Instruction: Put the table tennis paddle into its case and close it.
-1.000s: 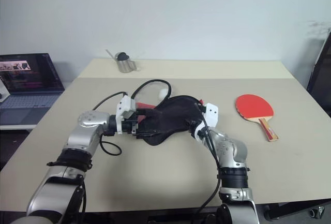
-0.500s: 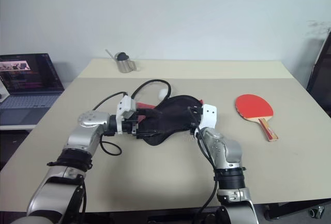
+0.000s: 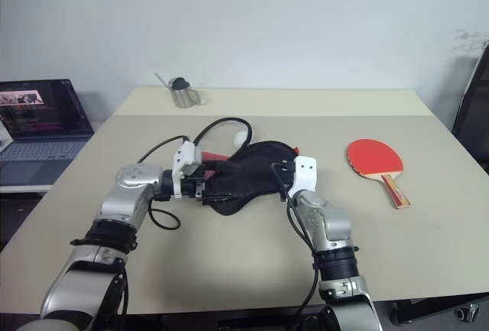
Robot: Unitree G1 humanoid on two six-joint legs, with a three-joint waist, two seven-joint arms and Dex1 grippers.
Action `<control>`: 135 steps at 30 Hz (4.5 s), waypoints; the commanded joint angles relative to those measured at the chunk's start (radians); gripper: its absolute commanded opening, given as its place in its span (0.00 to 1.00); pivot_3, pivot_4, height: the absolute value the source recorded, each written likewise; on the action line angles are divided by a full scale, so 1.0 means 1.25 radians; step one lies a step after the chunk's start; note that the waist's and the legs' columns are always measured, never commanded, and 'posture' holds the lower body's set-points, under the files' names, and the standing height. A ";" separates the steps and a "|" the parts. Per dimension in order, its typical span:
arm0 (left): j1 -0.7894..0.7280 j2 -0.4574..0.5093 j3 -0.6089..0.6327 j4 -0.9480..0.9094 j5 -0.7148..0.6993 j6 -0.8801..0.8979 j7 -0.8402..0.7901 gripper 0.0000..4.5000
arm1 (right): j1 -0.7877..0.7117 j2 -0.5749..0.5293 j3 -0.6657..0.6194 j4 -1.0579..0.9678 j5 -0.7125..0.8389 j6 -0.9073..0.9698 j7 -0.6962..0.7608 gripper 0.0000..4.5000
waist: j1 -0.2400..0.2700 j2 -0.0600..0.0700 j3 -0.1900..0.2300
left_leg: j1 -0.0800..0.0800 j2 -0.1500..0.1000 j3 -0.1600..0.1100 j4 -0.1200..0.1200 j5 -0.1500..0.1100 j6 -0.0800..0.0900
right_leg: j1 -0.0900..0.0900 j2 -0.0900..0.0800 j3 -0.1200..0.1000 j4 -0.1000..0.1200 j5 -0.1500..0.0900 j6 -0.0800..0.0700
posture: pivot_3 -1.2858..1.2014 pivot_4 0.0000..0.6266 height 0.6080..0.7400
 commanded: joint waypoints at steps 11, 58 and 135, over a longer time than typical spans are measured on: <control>-0.023 0.007 0.012 -0.011 -0.003 -0.009 -0.005 1.00 | -0.023 0.015 -0.015 -0.015 -0.004 -0.001 0.004 0.01 | -0.005 0.000 0.000 | 0.000 0.000 0.000 0.000 0.000 0.000 | 0.000 0.000 0.000 0.000 0.000 0.000 | 0.52 0.24 1.00; -0.015 -0.063 -0.031 -0.109 -0.033 0.056 -0.062 1.00 | 0.031 -0.383 -0.206 -0.420 0.119 0.422 0.247 0.99 | 0.007 0.000 0.000 | 0.000 0.000 -0.001 0.000 0.000 0.000 | 0.000 0.002 0.000 0.000 -0.002 -0.004 | 0.52 0.24 1.00; 0.091 -0.031 -0.047 -0.251 -0.056 0.087 -0.033 1.00 | 0.078 -0.595 -0.068 -0.278 0.070 0.252 0.403 0.50 | 0.012 0.001 0.000 | -0.001 0.000 -0.001 0.000 0.000 0.000 | 0.000 0.002 0.000 -0.001 -0.003 -0.005 | 0.52 0.24 1.00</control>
